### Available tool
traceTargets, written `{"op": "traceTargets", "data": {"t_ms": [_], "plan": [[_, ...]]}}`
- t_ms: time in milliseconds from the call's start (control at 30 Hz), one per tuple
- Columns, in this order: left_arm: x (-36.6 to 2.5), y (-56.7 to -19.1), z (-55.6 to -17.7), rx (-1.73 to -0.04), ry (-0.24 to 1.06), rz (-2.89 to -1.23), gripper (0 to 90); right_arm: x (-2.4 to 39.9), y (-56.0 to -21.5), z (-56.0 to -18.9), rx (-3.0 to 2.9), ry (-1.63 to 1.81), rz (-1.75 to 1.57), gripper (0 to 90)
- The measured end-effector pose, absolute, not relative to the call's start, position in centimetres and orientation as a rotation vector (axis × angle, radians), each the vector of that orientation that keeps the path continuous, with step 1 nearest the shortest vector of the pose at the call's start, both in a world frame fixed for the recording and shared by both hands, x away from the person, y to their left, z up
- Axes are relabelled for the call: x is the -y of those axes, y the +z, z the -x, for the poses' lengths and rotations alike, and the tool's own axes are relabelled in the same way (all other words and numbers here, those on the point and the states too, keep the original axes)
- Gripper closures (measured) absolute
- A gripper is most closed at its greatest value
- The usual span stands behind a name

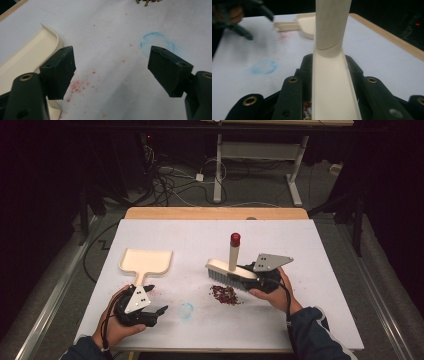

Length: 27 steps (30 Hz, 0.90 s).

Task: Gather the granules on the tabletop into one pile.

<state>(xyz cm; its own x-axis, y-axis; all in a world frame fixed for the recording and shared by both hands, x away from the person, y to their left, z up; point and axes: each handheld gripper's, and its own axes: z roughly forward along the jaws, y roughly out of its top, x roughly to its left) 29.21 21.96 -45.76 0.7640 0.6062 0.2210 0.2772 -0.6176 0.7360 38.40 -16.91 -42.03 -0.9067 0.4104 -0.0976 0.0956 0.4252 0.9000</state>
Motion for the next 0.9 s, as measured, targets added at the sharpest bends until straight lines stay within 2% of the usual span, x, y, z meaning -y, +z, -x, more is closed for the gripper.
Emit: {"op": "traceTargets", "data": {"t_ms": [300, 567, 900], "plan": [[-22.0, -45.8, -29.2, -0.658, 0.600, -2.251, 21.4, 16.2, -44.3, -40.3, -2.341, 1.309, -0.516, 67.2], [-22.0, -45.7, -29.1, -0.655, 0.599, -2.248, 21.4, 16.5, -44.8, -38.8, -2.450, 1.360, -0.329, 66.9], [-22.0, -45.6, -29.1, -0.649, 0.606, -2.240, 21.4, 17.3, -44.1, -38.1, -2.471, 1.369, -0.273, 67.3]]}}
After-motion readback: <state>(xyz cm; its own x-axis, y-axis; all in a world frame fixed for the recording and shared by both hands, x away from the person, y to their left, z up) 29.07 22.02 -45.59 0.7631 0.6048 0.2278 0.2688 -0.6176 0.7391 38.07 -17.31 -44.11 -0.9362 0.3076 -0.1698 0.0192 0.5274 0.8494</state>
